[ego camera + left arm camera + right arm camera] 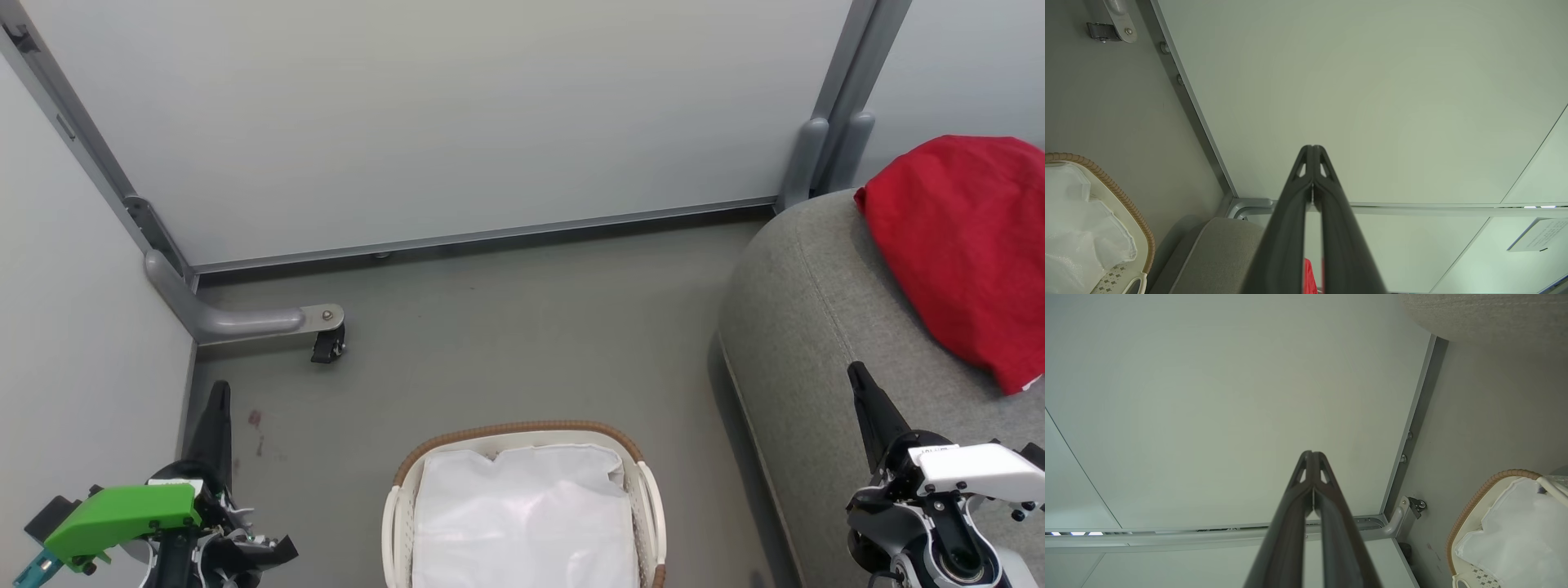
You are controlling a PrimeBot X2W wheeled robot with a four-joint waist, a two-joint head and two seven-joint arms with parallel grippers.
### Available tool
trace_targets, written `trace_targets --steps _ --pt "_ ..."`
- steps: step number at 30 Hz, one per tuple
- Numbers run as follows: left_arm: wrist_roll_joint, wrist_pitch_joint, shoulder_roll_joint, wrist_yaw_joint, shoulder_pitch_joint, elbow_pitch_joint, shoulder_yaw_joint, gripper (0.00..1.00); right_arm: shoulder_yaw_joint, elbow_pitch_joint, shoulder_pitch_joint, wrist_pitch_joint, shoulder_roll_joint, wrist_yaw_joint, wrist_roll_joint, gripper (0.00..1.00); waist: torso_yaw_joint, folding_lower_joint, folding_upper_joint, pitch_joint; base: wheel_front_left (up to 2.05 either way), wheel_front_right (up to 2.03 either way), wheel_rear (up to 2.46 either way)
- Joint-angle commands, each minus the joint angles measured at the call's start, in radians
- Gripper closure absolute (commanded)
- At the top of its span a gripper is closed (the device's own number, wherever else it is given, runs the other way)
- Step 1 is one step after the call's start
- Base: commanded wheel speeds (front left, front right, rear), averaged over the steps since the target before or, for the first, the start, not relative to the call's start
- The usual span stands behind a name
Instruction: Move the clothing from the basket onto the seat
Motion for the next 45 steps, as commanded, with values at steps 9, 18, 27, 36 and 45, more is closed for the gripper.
trace_targets --steps 9,18,27,36,45 --pt "-0.003 0.004 0.004 -0.004 -0.01 -0.002 0.002 1.0 -0.002 -0.003 0.01 0.003 -0.006 0.0 0.003 1.0 0.0 0.0 0.0 0.0 0.0 0.0 0.0" --pt "-0.003 0.004 0.004 -0.004 -0.01 -0.002 0.002 1.0 -0.002 -0.003 0.01 0.003 -0.006 0.0 0.003 1.0 0.0 0.0 0.0 0.0 0.0 0.0 0.0" --pt "-0.004 0.004 0.004 -0.004 -0.01 -0.002 0.002 1.0 -0.002 -0.003 0.01 0.003 -0.006 0.0 0.003 1.0 0.0 0.0 0.0 0.0 0.0 0.0 0.0" --pt "-0.004 0.004 0.004 -0.004 -0.01 -0.002 0.002 1.0 -0.002 -0.003 0.01 0.003 -0.006 0.0 0.003 1.0 0.0 0.0 0.0 0.0 0.0 0.0 0.0" --pt "-0.004 0.004 0.004 -0.004 -0.01 -0.002 0.002 1.0 -0.002 -0.003 0.01 0.003 -0.006 0.0 0.003 1.0 0.0 0.0 0.0 0.0 0.0 0.0 0.0"
